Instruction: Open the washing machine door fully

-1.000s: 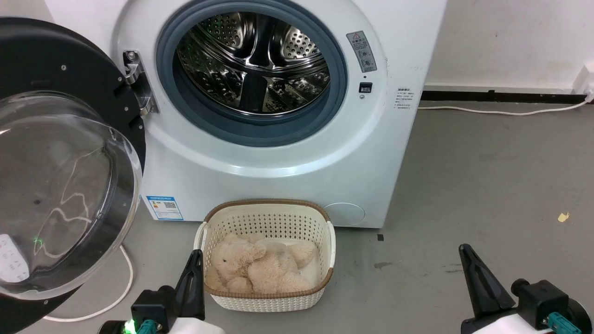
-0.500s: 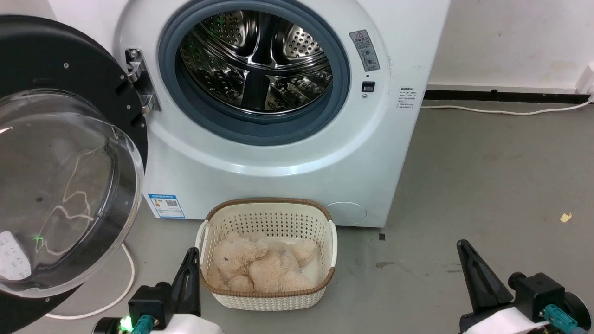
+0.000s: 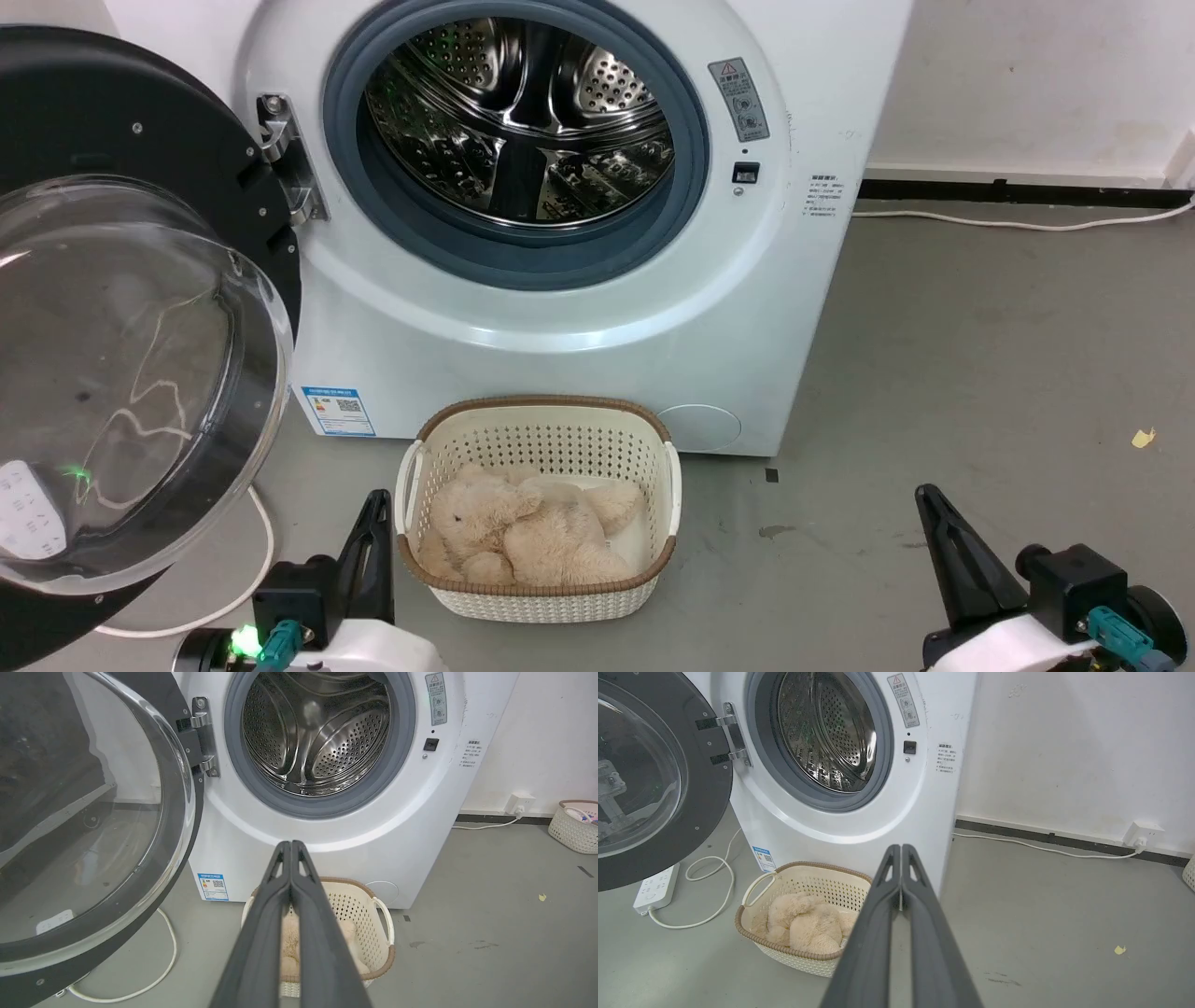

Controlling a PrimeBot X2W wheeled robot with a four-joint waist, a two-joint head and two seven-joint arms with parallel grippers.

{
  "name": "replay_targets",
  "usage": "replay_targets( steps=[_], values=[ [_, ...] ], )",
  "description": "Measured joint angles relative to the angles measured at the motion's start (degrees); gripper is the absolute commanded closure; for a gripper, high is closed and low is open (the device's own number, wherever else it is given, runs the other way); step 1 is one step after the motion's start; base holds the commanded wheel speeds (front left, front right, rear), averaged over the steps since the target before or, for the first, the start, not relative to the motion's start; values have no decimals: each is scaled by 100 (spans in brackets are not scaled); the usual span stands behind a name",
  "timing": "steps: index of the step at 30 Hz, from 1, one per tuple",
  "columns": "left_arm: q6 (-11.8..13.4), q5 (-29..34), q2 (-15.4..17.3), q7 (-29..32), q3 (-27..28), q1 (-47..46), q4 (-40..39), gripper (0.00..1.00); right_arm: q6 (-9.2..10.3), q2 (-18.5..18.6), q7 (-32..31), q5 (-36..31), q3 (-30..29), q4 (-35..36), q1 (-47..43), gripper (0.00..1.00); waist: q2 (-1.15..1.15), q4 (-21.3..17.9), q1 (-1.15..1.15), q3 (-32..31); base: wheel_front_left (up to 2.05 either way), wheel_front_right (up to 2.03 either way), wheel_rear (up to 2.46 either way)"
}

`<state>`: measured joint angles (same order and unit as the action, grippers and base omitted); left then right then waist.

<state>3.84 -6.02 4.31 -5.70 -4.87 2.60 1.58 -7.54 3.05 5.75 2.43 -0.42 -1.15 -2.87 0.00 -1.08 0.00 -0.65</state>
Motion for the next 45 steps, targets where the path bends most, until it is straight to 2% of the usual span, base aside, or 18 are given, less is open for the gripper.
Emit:
replay_targets(
  steps=[45],
  values=[
    [-353,552,-138,568,465,-170,-135,100,0,0,-572,-199,41,88,219,100,0,108,0,65,0,0,0]
  ],
)
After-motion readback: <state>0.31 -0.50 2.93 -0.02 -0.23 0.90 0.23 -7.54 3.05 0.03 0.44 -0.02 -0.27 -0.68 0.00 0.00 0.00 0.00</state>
